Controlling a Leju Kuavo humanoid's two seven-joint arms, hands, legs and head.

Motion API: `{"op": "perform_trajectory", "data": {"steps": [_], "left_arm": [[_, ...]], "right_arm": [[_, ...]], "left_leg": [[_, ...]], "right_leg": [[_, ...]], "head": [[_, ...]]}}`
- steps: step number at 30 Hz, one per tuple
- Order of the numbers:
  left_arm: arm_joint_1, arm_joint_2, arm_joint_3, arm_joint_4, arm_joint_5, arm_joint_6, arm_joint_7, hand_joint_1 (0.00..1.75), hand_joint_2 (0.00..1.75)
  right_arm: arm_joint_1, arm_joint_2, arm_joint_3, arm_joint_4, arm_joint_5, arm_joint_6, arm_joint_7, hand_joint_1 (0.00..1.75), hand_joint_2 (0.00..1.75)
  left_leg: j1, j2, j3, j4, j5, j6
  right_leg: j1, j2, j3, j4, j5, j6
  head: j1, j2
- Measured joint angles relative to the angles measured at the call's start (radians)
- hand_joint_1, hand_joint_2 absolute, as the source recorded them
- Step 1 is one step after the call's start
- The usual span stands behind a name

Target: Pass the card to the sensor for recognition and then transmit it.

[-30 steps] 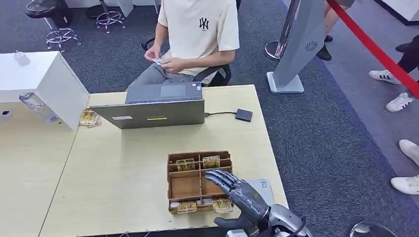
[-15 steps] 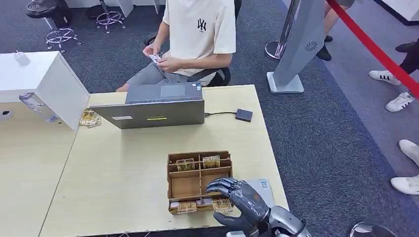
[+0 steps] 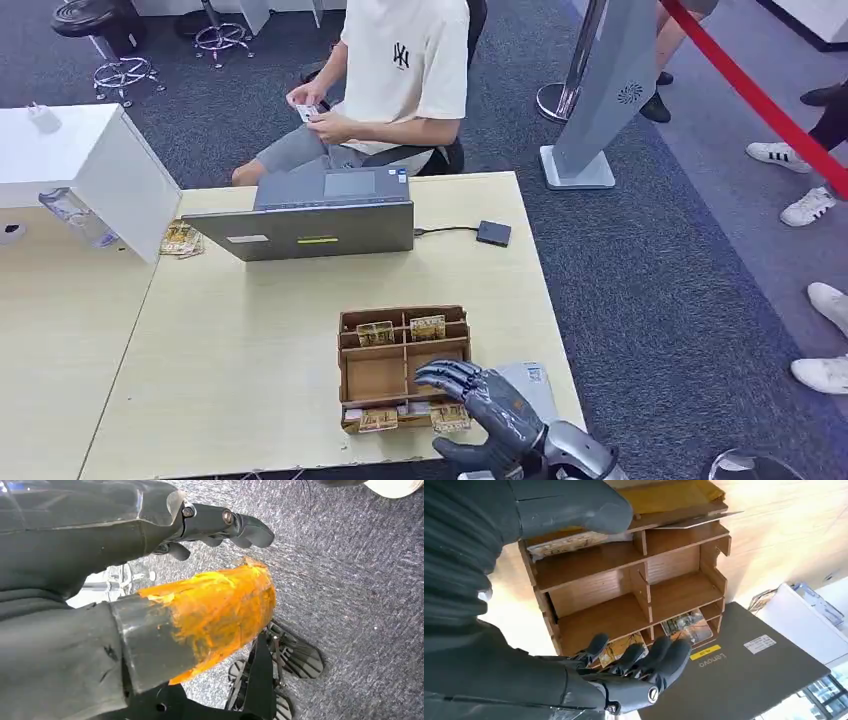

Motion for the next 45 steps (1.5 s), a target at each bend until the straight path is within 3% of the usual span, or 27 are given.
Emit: {"op": "perform_trajectory", "data": {"steps": [11,20,25,27,33,45], "left_arm": [[0.000,0.000,-0.011,0.000,0.000,0.000,0.000,0.00,0.00],[0.000,0.002,-0.025,0.002,-0.006,0.000,0.002,0.00,0.00],[0.000,0.006,-0.033,0.002,-0.010,-0.001,0.002,0.00,0.00],[0.000,0.006,-0.037,0.002,-0.012,-0.001,0.002,0.00,0.00],[0.000,0.010,-0.047,0.002,-0.012,-0.001,0.002,0.00,0.00],[-0.001,0.015,-0.048,0.002,-0.002,0.001,0.002,0.00,0.00]], "right_arm": [[0.003,-0.012,0.011,0.007,0.000,0.015,0.000,0.54,1.75],[0.005,-0.016,0.023,0.010,0.038,-0.013,0.018,0.70,1.75],[0.006,-0.016,0.027,0.010,0.071,-0.047,0.032,0.59,1.75],[0.006,-0.016,0.029,0.010,0.080,-0.058,0.039,0.66,1.75],[0.006,-0.016,0.033,0.018,0.100,-0.077,0.051,0.59,1.75],[0.005,-0.030,0.041,0.036,0.129,-0.083,0.070,0.63,1.75]], "left_leg": [[0.000,0.000,0.000,0.000,0.000,0.000],[0.000,0.000,0.000,0.000,0.000,0.000],[0.000,0.000,0.000,0.000,0.000,0.000],[0.000,0.000,0.000,0.000,0.000,0.000],[0.000,0.000,0.000,0.000,0.000,0.000],[0.000,0.000,0.000,0.000,0.000,0.000]], "right_leg": [[0.000,0.000,0.000,0.000,0.000,0.000],[0.000,0.000,0.000,0.000,0.000,0.000],[0.000,0.000,0.000,0.000,0.000,0.000],[0.000,0.000,0.000,0.000,0.000,0.000],[0.000,0.000,0.000,0.000,0.000,0.000],[0.000,0.000,0.000,0.000,0.000,0.000]], "head": [[0.000,0.000],[0.000,0.000],[0.000,0.000],[0.000,0.000],[0.000,0.000],[0.000,0.000]]}}
